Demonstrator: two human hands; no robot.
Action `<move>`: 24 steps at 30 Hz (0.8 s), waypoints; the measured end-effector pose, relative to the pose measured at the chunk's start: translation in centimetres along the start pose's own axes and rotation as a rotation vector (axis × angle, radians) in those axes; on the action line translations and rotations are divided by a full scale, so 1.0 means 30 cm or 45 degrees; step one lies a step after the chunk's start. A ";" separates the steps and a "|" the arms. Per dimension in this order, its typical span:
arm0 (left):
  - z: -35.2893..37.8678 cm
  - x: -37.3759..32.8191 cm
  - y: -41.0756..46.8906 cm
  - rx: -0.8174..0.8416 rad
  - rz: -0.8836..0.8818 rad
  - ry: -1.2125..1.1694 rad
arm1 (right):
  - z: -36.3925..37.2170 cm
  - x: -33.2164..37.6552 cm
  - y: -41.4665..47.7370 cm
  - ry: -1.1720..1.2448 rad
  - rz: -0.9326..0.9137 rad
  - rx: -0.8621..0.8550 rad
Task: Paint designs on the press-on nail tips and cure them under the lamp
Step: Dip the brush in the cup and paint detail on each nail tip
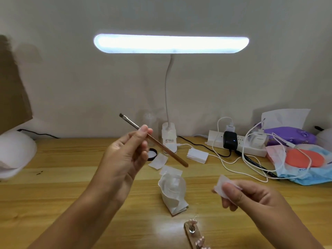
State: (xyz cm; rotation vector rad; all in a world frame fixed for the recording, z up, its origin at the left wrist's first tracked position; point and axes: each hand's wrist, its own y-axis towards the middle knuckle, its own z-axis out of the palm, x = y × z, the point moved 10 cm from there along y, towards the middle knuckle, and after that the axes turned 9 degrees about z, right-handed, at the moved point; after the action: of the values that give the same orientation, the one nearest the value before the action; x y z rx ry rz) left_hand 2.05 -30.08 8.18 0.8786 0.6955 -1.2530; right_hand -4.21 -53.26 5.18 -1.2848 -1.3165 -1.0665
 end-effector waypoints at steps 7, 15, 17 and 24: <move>0.085 0.125 -0.058 0.278 -0.227 0.102 | -0.038 -0.004 0.017 0.145 0.003 -0.114; -0.027 0.114 0.019 -0.010 -0.167 -0.065 | -0.027 -0.047 0.045 0.079 0.022 -0.075; -0.070 0.140 0.035 -0.128 -0.218 -0.170 | -0.016 -0.028 0.085 -0.062 -0.022 -0.084; -0.217 0.224 0.058 -0.476 -0.344 -0.426 | 0.152 0.103 0.349 -0.472 -0.284 0.003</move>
State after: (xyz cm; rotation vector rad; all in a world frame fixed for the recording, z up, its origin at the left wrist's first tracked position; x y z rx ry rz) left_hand 5.20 -27.70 -0.49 0.2641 0.7603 -1.4077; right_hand 6.04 -47.70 7.18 -1.4037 -1.7721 -1.0062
